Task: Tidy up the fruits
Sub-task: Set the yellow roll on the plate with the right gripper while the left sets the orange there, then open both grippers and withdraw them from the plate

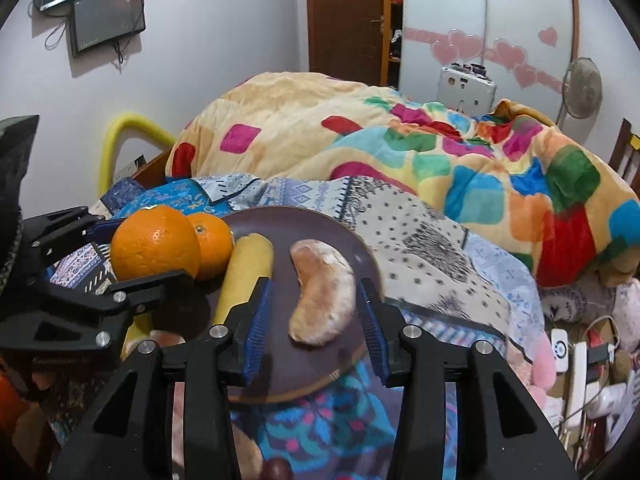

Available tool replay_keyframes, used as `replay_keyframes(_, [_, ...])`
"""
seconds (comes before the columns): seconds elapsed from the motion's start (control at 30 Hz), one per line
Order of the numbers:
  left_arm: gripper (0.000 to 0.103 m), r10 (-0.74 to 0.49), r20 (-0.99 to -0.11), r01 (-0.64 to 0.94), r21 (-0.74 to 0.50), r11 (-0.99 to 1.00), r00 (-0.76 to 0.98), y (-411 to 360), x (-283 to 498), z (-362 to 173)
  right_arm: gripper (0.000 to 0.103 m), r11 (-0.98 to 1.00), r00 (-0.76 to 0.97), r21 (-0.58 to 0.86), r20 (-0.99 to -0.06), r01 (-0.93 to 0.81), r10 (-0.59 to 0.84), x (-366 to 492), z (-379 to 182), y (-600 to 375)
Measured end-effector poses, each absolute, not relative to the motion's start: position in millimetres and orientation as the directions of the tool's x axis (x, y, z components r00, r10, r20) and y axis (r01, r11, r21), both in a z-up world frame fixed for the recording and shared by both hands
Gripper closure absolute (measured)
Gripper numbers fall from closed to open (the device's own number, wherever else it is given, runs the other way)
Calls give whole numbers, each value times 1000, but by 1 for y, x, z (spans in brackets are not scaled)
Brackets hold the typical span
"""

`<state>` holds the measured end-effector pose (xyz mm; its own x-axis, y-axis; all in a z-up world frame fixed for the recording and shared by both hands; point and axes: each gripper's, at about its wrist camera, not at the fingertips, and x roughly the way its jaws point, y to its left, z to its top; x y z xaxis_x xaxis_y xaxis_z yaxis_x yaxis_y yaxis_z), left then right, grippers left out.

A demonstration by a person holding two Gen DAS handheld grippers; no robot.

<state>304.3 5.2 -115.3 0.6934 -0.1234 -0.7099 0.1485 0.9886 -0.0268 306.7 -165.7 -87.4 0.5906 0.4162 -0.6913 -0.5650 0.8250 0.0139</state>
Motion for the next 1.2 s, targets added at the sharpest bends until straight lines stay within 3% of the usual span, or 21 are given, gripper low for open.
replay_keyframes(0.4, [34,-90,-741,177,39,983,666,-19,305,-127,63,836,600,23,-686,-549,412,294,-92,-197])
replay_keyframes(0.77, [22,-96,-716,141,5,990,692,-9,287,-103,63,822,576,50,-689,-567,439,274,-93,-202])
replay_keyframes(0.9, [21,-76,-713,131,22,991,697,-4,268,-96,51,810,570,65,-677,-583,465,261,-89,-201])
replay_keyframes(1.2, [18,-41,-730,91,29,995,683,19,221,-100,41,761,537,64,-671,-645,511,224,-91,-180])
